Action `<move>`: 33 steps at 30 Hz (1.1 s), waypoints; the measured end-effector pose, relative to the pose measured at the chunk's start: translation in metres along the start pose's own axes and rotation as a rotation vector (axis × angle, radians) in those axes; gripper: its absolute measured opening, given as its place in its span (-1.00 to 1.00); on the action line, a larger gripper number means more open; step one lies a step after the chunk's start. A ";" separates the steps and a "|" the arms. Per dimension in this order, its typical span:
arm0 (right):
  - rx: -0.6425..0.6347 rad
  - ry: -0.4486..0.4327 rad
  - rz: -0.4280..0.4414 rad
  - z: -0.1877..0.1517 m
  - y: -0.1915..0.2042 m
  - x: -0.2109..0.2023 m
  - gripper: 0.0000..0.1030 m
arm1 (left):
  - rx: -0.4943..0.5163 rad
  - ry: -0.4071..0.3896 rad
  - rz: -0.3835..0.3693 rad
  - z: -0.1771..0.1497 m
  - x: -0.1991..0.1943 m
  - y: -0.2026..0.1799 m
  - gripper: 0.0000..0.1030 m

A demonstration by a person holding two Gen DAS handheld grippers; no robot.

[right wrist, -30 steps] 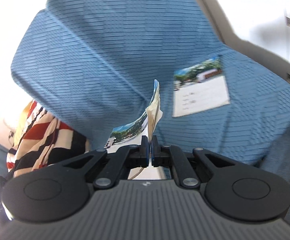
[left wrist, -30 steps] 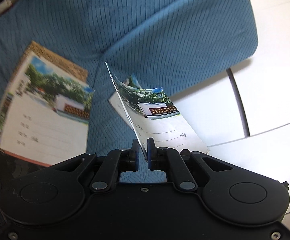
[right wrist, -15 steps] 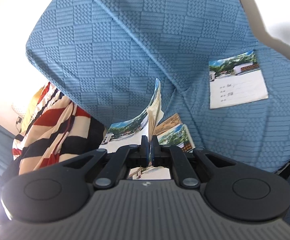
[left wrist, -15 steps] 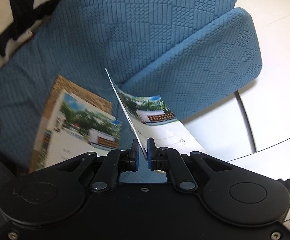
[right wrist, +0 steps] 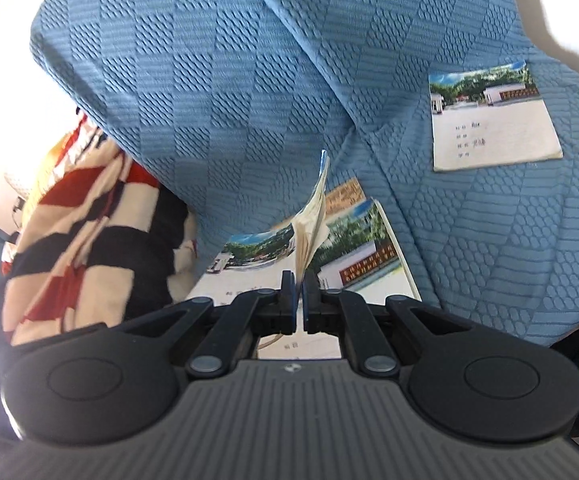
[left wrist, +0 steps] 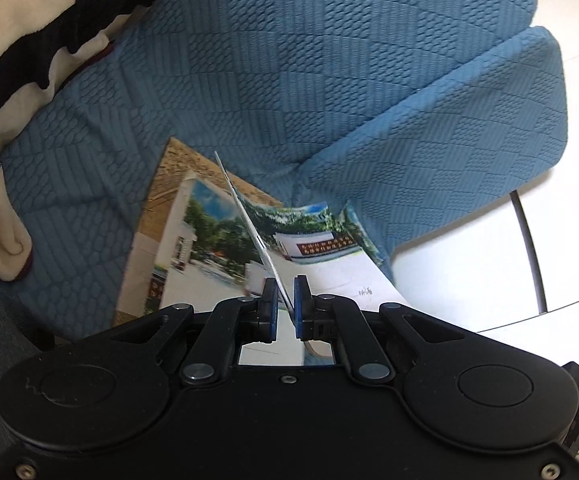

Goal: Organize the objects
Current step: 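Lift the white booklet with both grippers and carry it toward the book stack, then lay the booklet on the book stack and open both grippers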

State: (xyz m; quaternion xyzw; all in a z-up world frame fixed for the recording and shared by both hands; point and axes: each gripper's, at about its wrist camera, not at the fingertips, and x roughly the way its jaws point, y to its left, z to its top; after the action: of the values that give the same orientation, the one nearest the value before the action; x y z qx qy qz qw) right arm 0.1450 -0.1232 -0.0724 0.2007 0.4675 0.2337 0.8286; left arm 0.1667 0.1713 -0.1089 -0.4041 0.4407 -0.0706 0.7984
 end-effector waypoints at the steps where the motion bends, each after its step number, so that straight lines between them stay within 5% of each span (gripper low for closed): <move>1: -0.004 0.002 -0.007 -0.003 0.000 0.004 -0.87 | 0.000 0.003 0.002 0.001 0.002 0.004 -0.86; 25: 0.058 0.132 -0.145 -0.041 -0.018 0.046 -0.82 | 0.035 0.085 0.135 -0.022 0.033 0.043 -0.89; 29: 0.078 0.153 -0.126 -0.042 -0.022 0.046 -0.81 | 0.051 0.078 0.146 -0.022 0.031 0.039 -0.75; 33: 0.080 0.166 -0.123 -0.041 -0.023 0.043 -0.71 | 0.060 0.062 0.159 -0.024 0.026 0.034 -0.11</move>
State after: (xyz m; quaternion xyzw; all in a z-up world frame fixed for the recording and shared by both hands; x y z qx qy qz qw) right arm 0.1337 -0.1127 -0.1344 0.1846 0.5551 0.1795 0.7910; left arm 0.1554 0.1677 -0.1569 -0.3411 0.4935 -0.0324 0.7994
